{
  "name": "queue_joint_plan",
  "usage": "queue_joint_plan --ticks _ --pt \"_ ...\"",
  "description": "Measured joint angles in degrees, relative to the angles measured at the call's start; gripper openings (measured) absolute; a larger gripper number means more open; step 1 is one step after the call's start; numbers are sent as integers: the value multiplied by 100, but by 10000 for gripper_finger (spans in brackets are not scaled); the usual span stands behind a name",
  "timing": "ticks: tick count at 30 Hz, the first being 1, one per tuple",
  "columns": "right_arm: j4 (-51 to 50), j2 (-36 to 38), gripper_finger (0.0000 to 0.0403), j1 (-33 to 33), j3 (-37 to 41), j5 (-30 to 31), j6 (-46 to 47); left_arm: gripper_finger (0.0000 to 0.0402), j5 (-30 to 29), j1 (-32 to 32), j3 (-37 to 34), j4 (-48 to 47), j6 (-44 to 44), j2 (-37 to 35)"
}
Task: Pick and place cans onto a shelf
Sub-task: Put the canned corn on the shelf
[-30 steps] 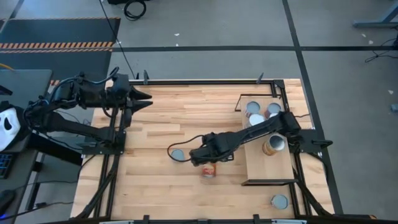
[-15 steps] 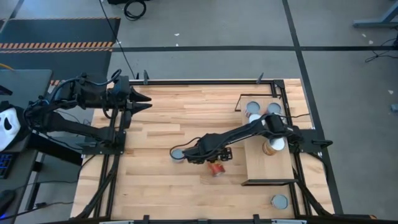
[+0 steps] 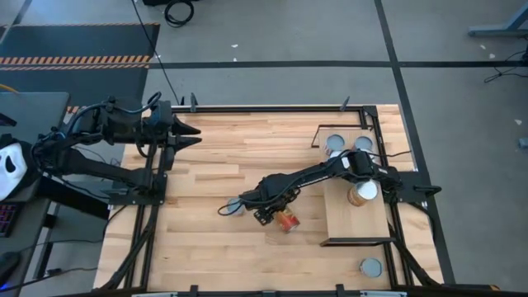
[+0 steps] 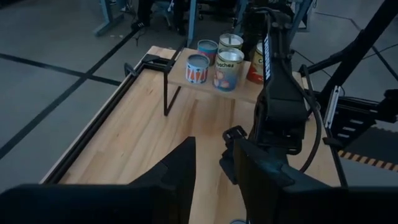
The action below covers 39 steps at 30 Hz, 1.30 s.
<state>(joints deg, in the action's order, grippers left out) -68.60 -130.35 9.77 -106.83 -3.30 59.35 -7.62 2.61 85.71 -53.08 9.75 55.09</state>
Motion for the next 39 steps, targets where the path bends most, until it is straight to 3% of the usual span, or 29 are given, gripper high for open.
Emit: queue_joint_plan --ticks 6,10,15,19,28,32,39 --pt "-17 13 366 -63 0 -267 -241 117 -2 0 0 2 14 0" --pt "73 96 332 -34 2 -277 -160 117 -8 0 0 9 58 0" --pt "179 650 320 168 2 98 -291 117 -15 0 0 122 56 0" --pt "430 1381 320 449 2 896 -689 117 -15 0 0 246 56 0" --pt "363 3039 320 1282 126 3663 -2284 117 -7 0 -2 1048 52 75" --pt "1075 3975 320 1631 1261 3996 -3270 117 -7 -1 -1 1529 51 254" --pt "3448 6248 320 2132 4039 4021 -4140 117 -8 -2 0 2442 425 646"
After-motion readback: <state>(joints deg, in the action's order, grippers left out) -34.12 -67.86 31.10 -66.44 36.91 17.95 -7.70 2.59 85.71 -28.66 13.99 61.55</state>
